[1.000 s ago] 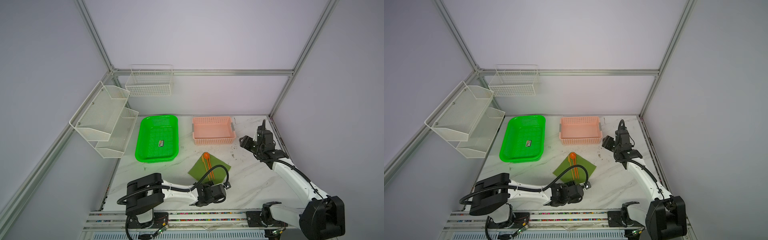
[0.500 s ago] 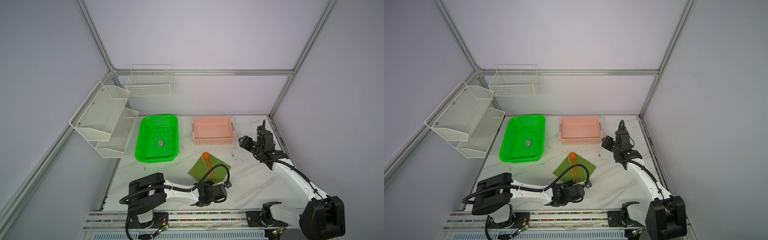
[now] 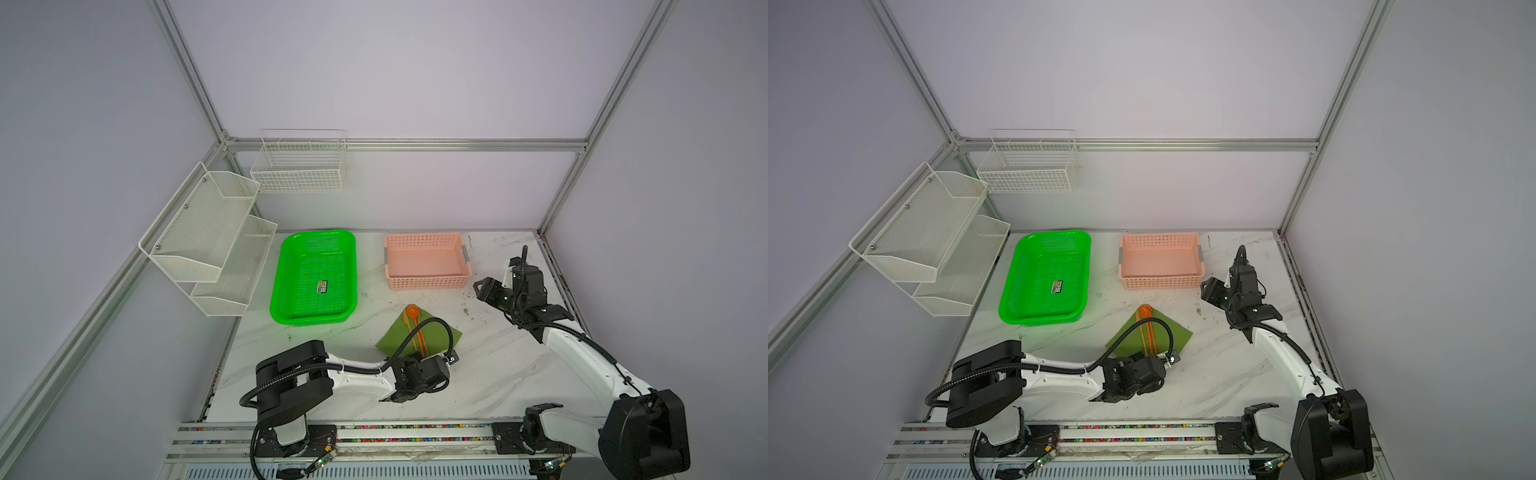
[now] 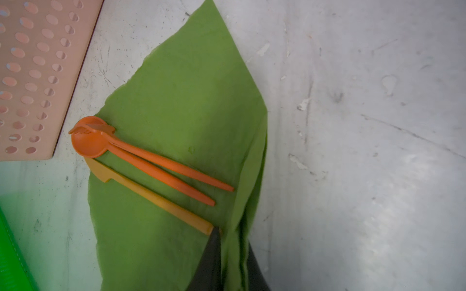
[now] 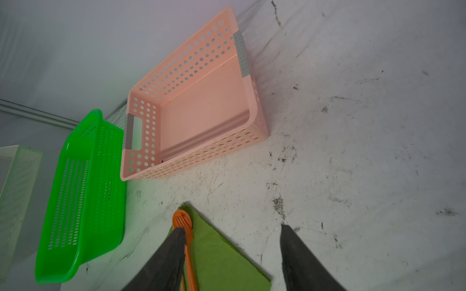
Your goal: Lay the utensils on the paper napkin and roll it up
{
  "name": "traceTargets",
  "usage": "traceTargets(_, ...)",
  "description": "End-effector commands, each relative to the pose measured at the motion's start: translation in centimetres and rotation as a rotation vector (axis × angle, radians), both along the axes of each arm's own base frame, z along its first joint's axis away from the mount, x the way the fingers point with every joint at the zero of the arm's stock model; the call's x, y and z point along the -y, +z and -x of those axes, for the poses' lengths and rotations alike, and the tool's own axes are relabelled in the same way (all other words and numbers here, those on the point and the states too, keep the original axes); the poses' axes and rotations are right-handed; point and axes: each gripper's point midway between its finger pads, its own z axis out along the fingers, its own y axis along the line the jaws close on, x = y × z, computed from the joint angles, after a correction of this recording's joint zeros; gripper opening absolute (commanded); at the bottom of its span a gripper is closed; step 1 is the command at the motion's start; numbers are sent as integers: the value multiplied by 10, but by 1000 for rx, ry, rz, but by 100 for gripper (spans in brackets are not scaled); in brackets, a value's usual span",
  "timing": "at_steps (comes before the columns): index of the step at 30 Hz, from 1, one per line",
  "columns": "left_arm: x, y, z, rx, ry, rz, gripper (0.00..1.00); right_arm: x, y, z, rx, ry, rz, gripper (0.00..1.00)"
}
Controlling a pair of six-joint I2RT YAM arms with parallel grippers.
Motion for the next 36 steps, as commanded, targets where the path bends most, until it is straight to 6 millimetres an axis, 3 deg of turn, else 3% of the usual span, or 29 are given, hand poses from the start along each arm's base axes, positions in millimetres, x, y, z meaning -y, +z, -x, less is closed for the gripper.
traceTargets(1,31,46,-16,28,4,154,13,-5,-6,0,-5,23,-21,61)
traceTargets(26,21,53,-52,-13,52,212,9,-20,-24,5,-36,99,-56,59)
traceTargets(36,12,66,-67,-26,80,279,5,-25,-31,5,-50,108,-60,58)
